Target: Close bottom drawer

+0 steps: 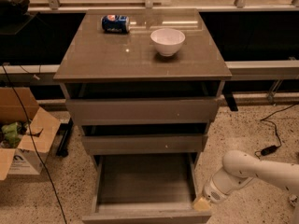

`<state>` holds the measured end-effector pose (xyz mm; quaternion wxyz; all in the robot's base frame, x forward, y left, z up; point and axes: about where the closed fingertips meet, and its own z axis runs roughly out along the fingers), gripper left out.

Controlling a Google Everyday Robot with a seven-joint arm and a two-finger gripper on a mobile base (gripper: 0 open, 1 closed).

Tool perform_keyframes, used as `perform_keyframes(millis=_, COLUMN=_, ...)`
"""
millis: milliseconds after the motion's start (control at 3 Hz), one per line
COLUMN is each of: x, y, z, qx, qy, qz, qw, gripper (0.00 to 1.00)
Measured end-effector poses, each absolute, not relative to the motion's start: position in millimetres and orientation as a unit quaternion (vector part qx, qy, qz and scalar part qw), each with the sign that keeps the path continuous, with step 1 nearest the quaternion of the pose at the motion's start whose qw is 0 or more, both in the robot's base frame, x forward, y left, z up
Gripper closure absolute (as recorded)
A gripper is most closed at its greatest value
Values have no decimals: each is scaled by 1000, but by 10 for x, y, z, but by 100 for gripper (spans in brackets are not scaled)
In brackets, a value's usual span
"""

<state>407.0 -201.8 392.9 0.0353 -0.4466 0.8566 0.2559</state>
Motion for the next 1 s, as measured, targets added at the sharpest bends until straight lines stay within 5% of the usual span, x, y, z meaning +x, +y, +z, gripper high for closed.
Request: perform_keyframes(millis=1000, x=3939, y=-1918, z=2752, qx=-390, qy=885, qz=252, qw=-37, gripper=100)
